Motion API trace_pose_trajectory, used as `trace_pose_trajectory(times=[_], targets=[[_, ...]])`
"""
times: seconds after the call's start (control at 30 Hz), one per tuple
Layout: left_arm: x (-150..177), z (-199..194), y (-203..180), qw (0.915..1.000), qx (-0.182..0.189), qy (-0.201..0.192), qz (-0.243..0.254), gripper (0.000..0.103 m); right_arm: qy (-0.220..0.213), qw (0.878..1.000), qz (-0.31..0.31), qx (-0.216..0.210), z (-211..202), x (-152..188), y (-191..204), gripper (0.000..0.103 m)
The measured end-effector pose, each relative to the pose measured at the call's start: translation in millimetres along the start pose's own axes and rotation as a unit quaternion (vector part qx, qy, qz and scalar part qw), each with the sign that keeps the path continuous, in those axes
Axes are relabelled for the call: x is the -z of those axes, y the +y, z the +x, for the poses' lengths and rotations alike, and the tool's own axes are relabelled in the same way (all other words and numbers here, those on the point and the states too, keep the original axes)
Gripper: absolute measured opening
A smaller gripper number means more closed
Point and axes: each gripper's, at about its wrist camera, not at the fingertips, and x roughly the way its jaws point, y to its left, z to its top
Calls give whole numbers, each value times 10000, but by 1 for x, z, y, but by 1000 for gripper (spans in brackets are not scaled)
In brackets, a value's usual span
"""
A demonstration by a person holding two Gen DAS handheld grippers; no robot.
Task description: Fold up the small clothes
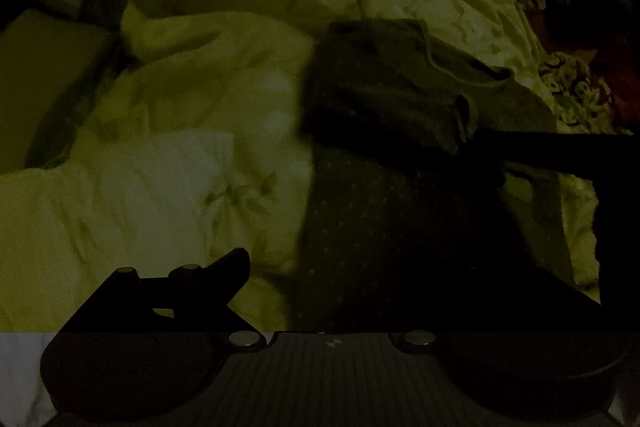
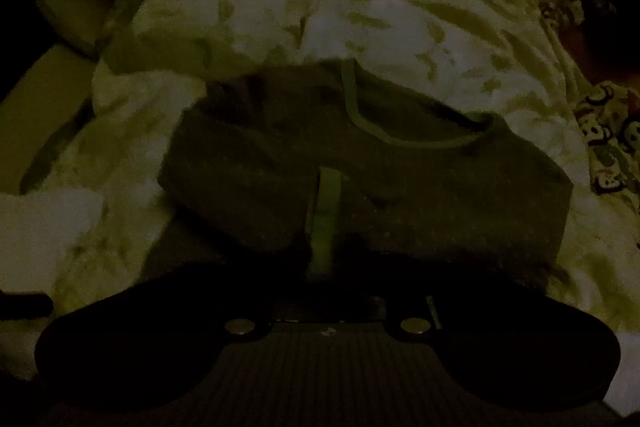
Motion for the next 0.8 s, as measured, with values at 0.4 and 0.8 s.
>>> trace_pose_trajectory(times=[0.4, 0.8], targets=[[-6, 8, -12, 9999, 89, 103, 103, 103, -627, 9852, 1430, 708, -54, 12, -90, 2], [4, 13, -16, 9993, -22, 297, 209, 103, -474, 9774, 1896, 800, -33, 34, -123, 2]])
